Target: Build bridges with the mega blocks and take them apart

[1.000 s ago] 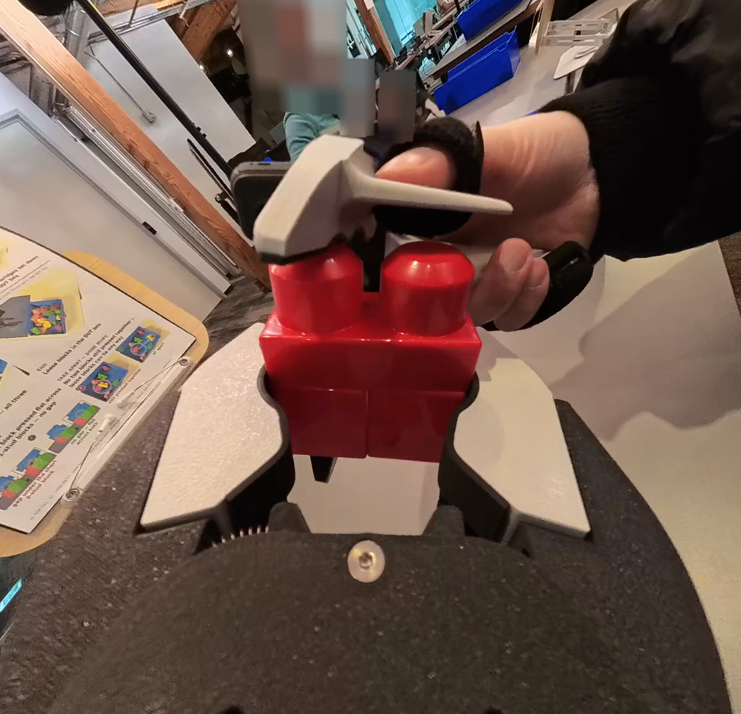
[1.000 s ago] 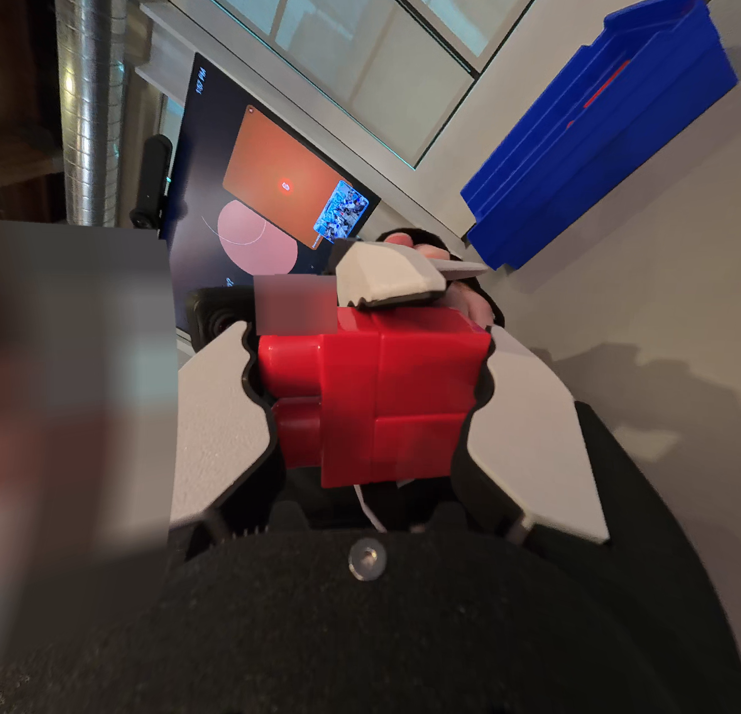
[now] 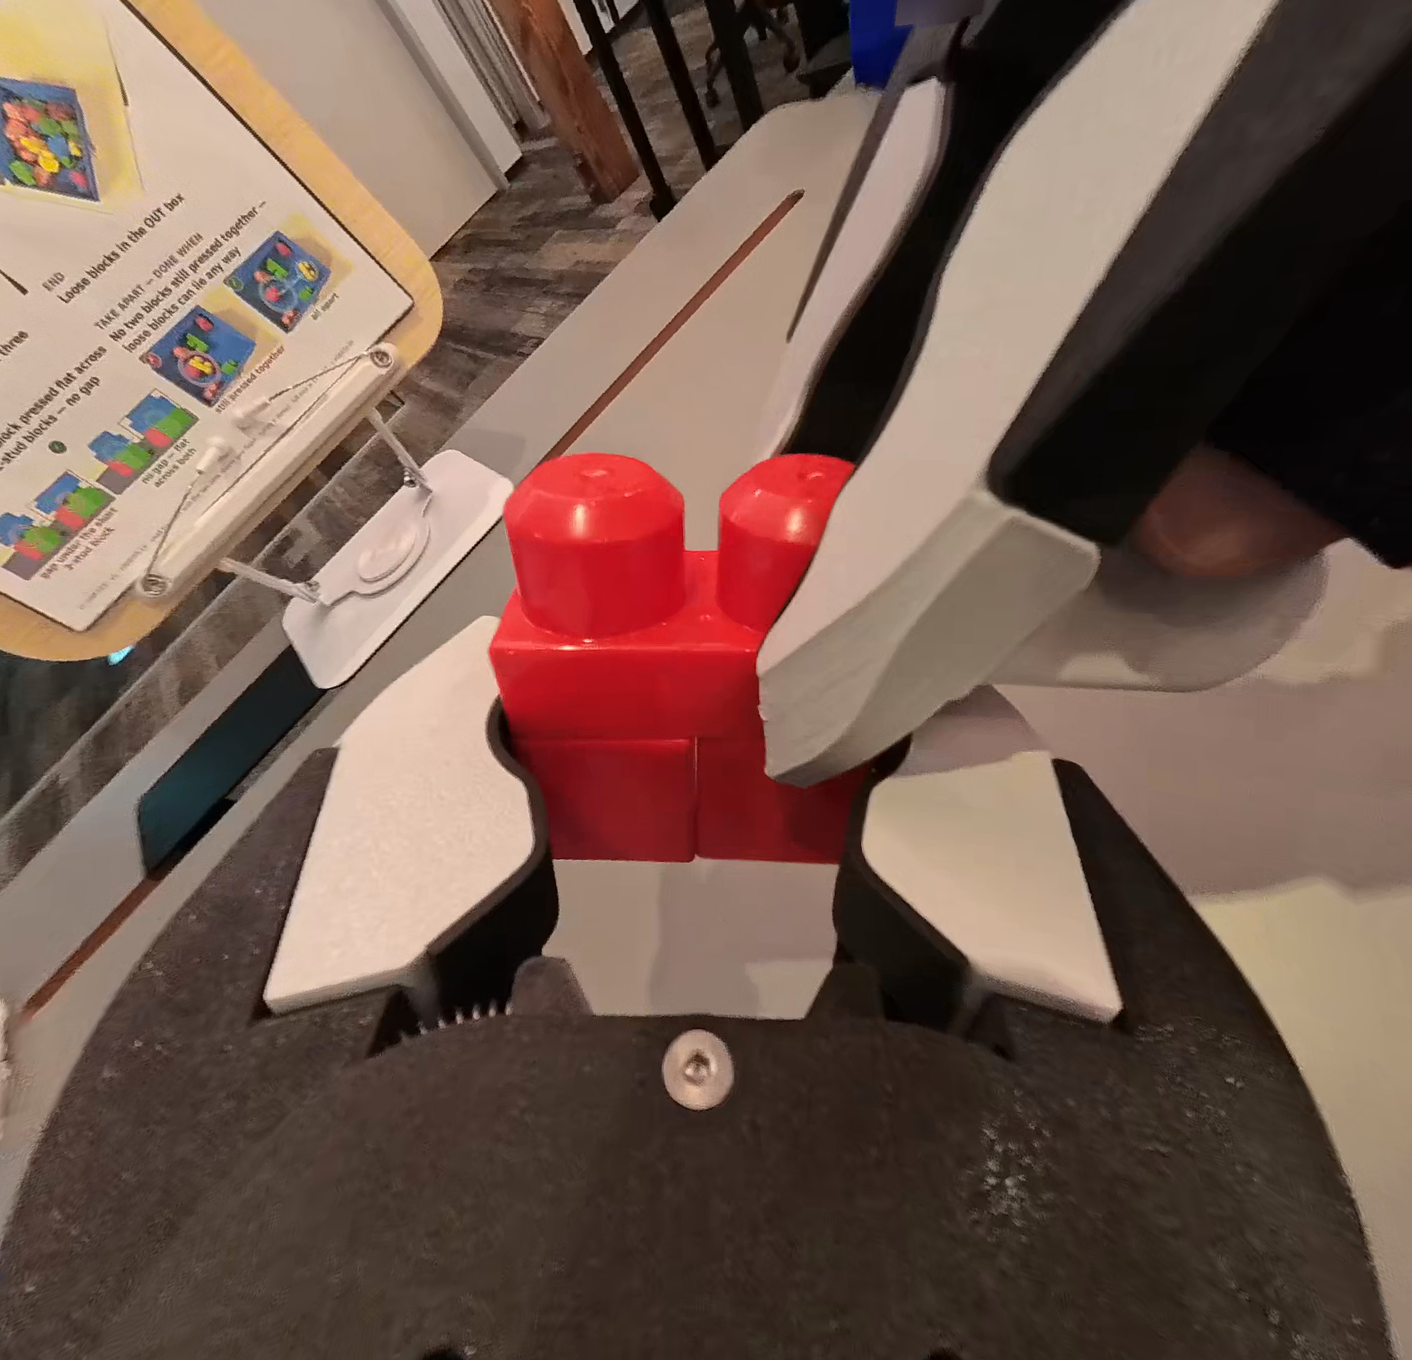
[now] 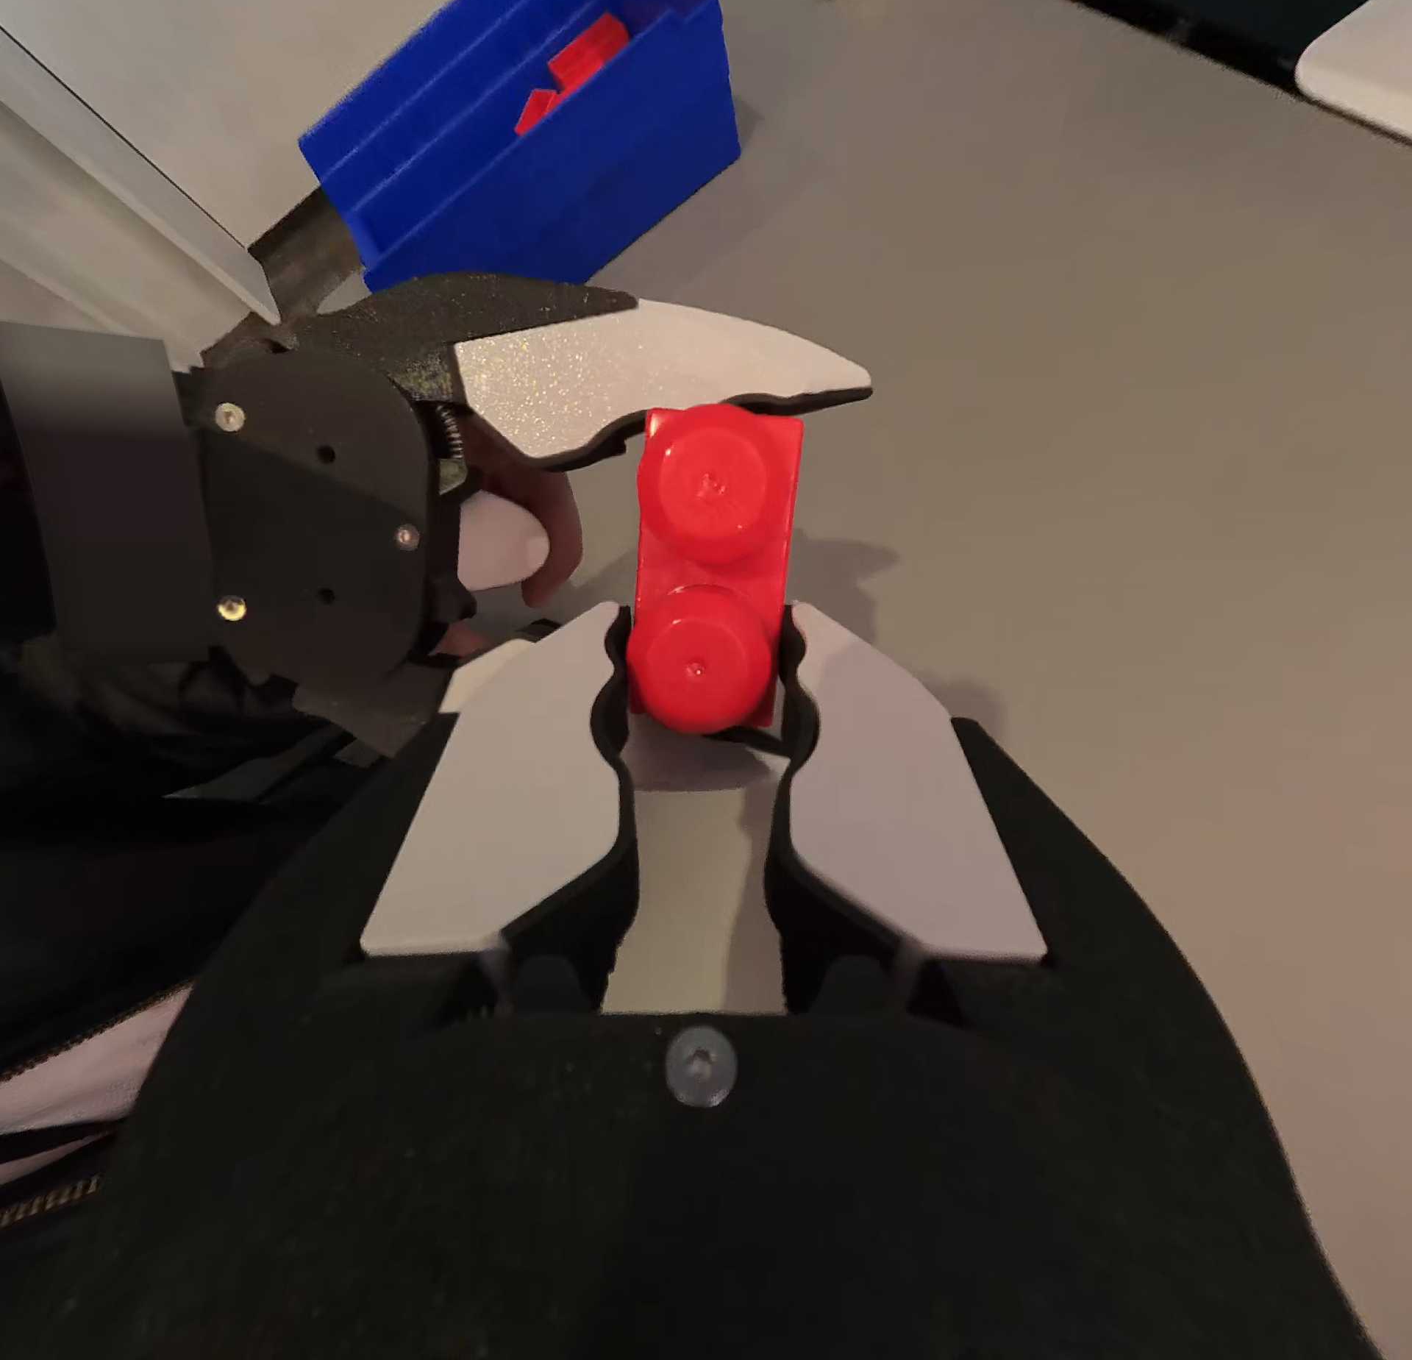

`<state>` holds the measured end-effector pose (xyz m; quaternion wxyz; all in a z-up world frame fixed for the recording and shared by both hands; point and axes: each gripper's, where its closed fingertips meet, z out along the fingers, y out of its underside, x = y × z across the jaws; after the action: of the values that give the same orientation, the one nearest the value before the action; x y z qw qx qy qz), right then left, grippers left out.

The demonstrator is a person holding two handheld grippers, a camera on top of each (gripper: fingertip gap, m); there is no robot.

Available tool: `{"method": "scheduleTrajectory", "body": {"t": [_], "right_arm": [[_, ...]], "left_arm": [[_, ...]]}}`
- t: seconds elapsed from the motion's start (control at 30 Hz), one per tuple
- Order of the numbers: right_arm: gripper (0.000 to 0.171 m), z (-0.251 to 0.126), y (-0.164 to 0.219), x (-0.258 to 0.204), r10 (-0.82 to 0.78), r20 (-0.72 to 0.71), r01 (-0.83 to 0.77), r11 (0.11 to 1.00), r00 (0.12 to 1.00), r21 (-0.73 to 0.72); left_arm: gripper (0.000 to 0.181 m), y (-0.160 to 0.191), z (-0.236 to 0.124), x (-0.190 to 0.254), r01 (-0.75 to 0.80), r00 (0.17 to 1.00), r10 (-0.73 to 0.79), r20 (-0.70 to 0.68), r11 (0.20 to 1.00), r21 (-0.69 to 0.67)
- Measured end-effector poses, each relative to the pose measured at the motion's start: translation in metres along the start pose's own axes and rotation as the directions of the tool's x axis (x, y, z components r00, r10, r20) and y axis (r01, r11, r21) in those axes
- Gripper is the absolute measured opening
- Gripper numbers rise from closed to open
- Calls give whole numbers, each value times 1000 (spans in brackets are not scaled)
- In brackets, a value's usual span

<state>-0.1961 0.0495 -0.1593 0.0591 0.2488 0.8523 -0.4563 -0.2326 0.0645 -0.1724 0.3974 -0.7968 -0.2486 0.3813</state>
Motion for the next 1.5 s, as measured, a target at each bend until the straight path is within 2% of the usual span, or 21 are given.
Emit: {"method": "scheduleTrajectory", "body": {"t": [0.1, 0.2, 0.3, 0.4, 0.47, 0.53, 0.67, 0.73, 0.83, 0.97, 1.1, 1.3, 1.5], "right_arm": [[36, -11, -4, 9, 8, -22, -7, 998, 1000, 59], [36, -35, -6, 12, 74, 116, -86, 992, 990, 95], [37, -90, -6, 14, 125, 331, -175, 976, 935, 126], [36, -159, 8, 38, 125, 346, -183, 973, 930, 141], [36, -202, 22, 56, 140, 313, -190, 972, 939, 138], [37, -238, 44, 77, 129, 234, -157, 982, 964, 104], [36, -296, 114, 140, -58, -66, 50, 992, 996, -119], [36, -312, 141, 162, -95, -112, 71, 977, 989, -200], [37, -309, 174, 189, -164, -140, 112, 940, 977, -323], [37, -273, 206, 224, -299, -96, 212, 836, 949, -506], [37, -244, 225, 253, -387, -24, 288, 724, 922, -627], [37, -225, 225, 273, -420, 29, 349, 712, 907, -609], [37, -226, 228, 285, -420, 33, 349, 705, 907, -617]], "left_arm": [[96, -12, -7, 1, 57, 998, -56, -13, 995, 76], [99, -10, -16, 1, 53, 998, -52, -19, 996, 71], [94, 2, -35, 5, 104, 993, -98, -71, 991, 89], [78, 20, -60, 10, 236, 962, -212, -172, 963, 134], [67, 35, -76, 9, 299, 943, -266, -202, 942, 154], [63, 50, -89, 5, 324, 936, -290, -200, 931, 168], [52, 76, -110, 2, 309, 945, -283, -166, 938, 156], [47, 82, -120, 1, 307, 946, -284, -155, 938, 161], [40, 89, -130, -11, 296, 955, -288, -72, 941, 165], [40, 94, -134, -25, 326, 945, -327, -15, 936, 137], [39, 84, -140, -28, 294, 953, -302, 37, 946, 132], [38, 77, -143, -23, 217, 970, -225, 90, 972, 89], [35, 76, -136, -21, 238, 966, -242, 93, 970, 51]]}}
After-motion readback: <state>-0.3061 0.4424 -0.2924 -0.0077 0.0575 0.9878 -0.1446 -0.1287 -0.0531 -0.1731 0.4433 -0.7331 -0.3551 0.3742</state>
